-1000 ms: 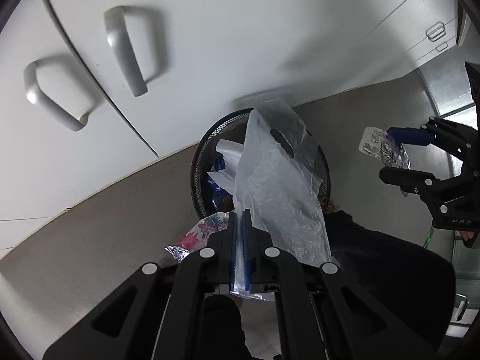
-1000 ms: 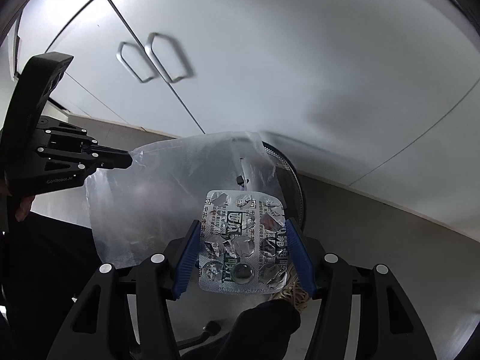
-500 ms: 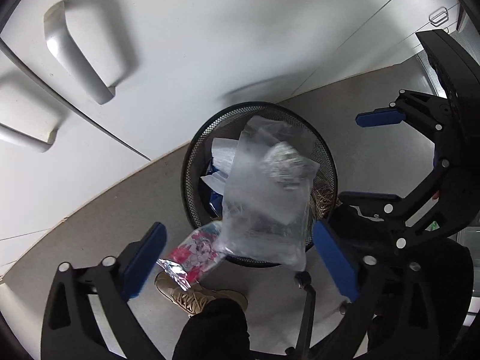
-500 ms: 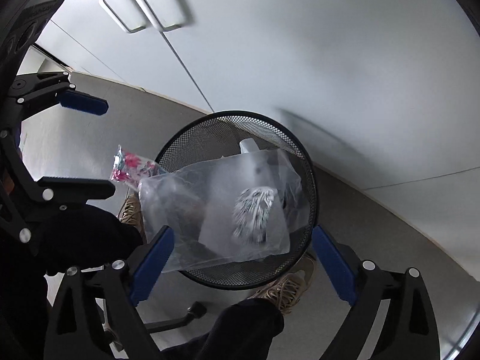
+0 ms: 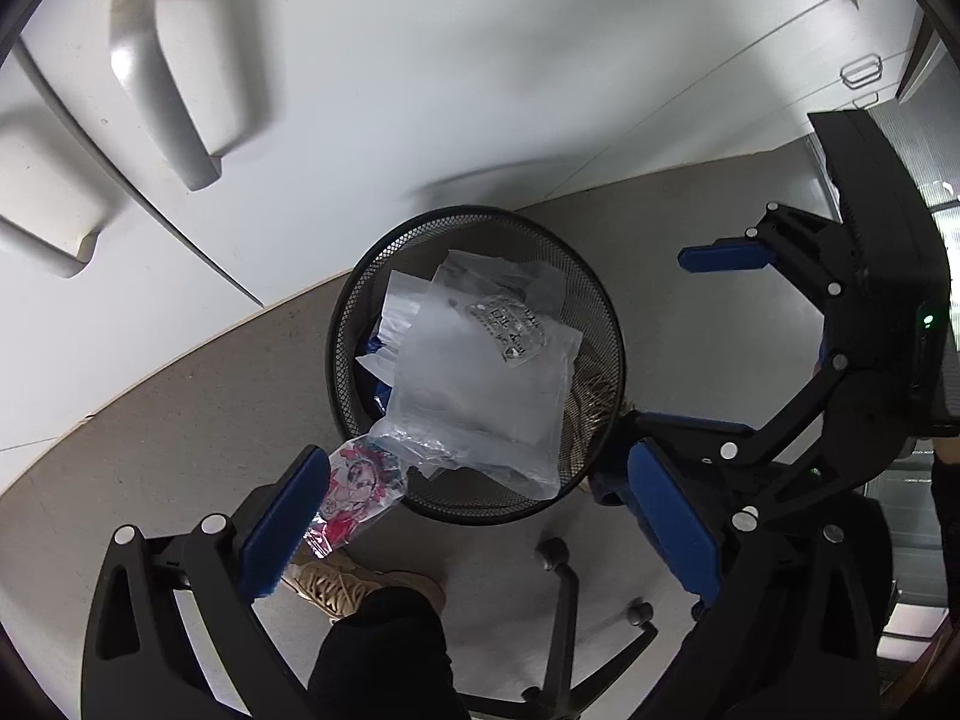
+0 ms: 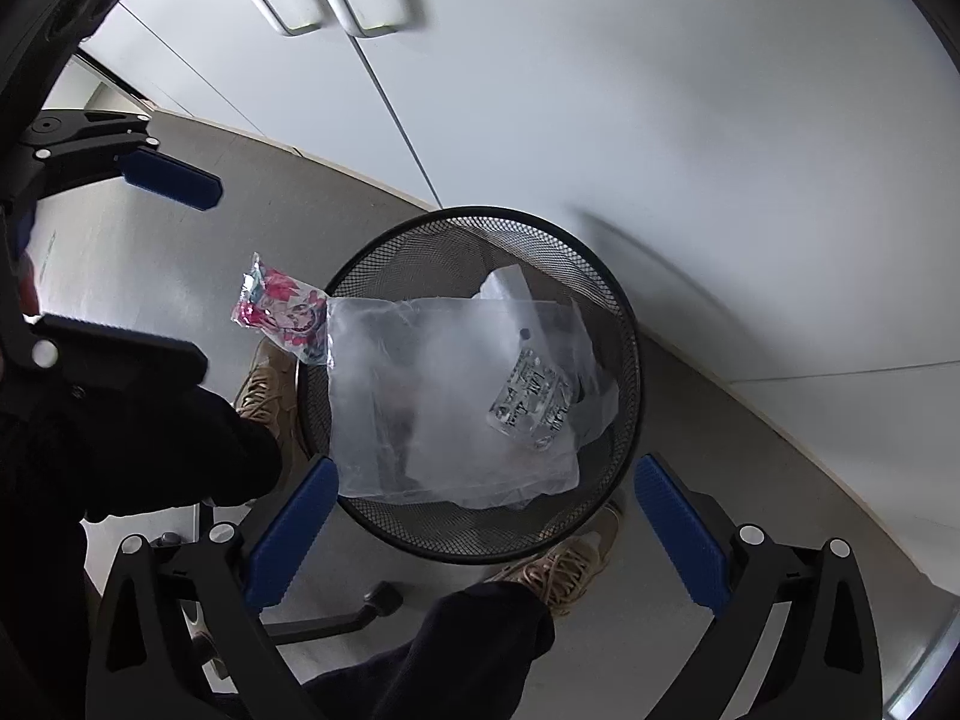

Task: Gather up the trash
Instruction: 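Raise both tools back up to the counter toward the beige snack wrapper, then grasp the beige snack wrapper with the right tool while the left tool grasps a clear wrapper, then carry the snack wrapper and clear wrapper down over the wastebasket with both tools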

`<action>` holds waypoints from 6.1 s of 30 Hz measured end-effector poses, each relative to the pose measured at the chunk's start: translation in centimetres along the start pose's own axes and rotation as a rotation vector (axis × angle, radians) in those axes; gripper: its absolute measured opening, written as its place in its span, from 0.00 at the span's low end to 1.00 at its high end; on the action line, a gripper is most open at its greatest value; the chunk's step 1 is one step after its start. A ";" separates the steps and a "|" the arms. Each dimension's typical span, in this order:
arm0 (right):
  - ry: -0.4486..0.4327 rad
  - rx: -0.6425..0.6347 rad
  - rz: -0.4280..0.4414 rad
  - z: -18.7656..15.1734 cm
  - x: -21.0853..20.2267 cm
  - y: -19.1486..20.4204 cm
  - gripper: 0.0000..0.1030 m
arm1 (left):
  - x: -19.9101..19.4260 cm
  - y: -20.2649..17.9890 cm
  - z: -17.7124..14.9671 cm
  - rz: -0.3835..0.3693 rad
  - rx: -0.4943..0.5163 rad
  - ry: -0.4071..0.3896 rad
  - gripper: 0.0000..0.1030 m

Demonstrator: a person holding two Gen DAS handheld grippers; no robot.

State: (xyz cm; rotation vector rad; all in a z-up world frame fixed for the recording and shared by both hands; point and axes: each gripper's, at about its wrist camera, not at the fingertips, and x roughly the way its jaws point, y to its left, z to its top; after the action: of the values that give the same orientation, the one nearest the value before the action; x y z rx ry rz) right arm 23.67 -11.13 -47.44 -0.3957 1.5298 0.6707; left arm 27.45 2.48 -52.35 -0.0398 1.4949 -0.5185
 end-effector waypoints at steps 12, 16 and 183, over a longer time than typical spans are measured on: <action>-0.168 0.094 0.016 0.3 -9.5 -0.7 0.97 | -8.8 -3.2 -1.1 0.050 0.039 -0.167 0.96; -0.269 0.128 0.029 0.7 -14.1 -0.3 0.97 | -12.8 -5.3 -1.4 0.068 0.090 -0.205 0.96; -0.724 0.291 -0.261 -8.2 -46.9 2.6 0.44 | -45.2 -10.9 -5.7 -0.439 0.340 -0.671 0.01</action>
State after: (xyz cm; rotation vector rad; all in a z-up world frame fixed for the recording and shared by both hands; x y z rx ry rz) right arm 19.65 -21.40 -1.05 -0.1015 0.8438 0.3187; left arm 19.24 10.32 -6.89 -0.2550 0.7241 -0.9954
